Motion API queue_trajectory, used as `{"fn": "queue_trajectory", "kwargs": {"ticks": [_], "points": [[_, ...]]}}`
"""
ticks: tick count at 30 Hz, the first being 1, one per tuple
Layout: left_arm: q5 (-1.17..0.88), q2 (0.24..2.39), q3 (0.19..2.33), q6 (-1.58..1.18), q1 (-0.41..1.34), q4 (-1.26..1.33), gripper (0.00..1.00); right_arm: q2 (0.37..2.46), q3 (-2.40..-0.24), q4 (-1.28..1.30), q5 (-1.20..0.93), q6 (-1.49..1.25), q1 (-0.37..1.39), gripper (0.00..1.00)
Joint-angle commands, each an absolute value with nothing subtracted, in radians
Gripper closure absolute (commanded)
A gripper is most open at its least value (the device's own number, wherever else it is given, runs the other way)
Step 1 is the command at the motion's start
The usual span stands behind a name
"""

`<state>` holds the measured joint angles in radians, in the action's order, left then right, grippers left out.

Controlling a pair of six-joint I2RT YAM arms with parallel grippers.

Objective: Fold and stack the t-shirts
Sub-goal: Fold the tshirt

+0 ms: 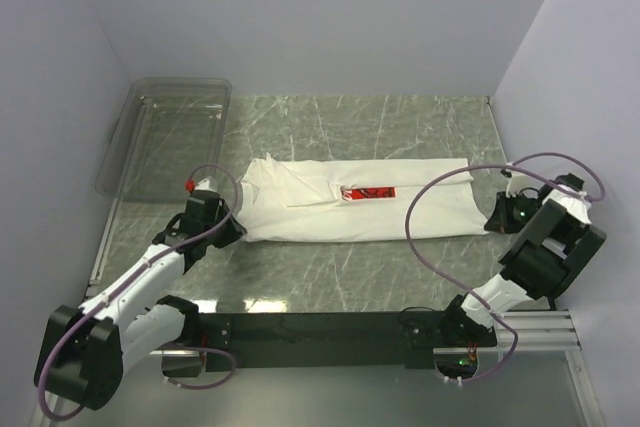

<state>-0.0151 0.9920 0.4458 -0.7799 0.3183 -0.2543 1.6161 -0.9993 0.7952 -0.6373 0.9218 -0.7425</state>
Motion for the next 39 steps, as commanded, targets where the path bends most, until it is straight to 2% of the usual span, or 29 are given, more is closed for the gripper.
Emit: {"fn": "queue_trajectory", "kwargs": {"ticks": [1, 6, 12, 16, 17, 20, 29, 39], "points": [[0.112, 0.914, 0.480, -0.798, 0.307, -0.294, 0.99, 1.603, -1.063, 0.974, -0.693, 1.139, -0.848, 1.00], [0.084, 0.926, 0.459, -0.802, 0.296, -0.265, 0.99, 1.738, -1.138, 1.204, -0.683, 1.418, -0.937, 1.00], [0.011, 0.979, 0.431, -0.816, 0.296, -0.239, 0.99, 1.741, -1.042, 1.166, -0.591, 1.513, -0.960, 0.98], [-0.012, 0.963, 0.411, -0.839, 0.296, -0.232, 0.99, 1.688, -0.989, 1.074, -0.540, 1.454, -0.962, 0.77], [-0.012, 0.960, 0.407, -0.841, 0.296, -0.233, 0.99, 1.672, -0.979, 1.051, -0.535, 1.409, -0.960, 0.68], [-0.003, 0.960, 0.406, -0.842, 0.296, -0.232, 0.99, 1.620, -0.973, 0.993, -0.549, 1.343, -0.959, 0.55], [-0.005, 0.996, 0.399, -0.833, 0.296, -0.206, 0.99, 1.548, -0.953, 0.833, -0.566, 1.048, -0.865, 0.53], [-0.009, 1.015, 0.400, -0.821, 0.296, -0.189, 0.99, 1.580, -0.894, 0.799, -0.532, 1.002, -0.782, 0.56]]}}
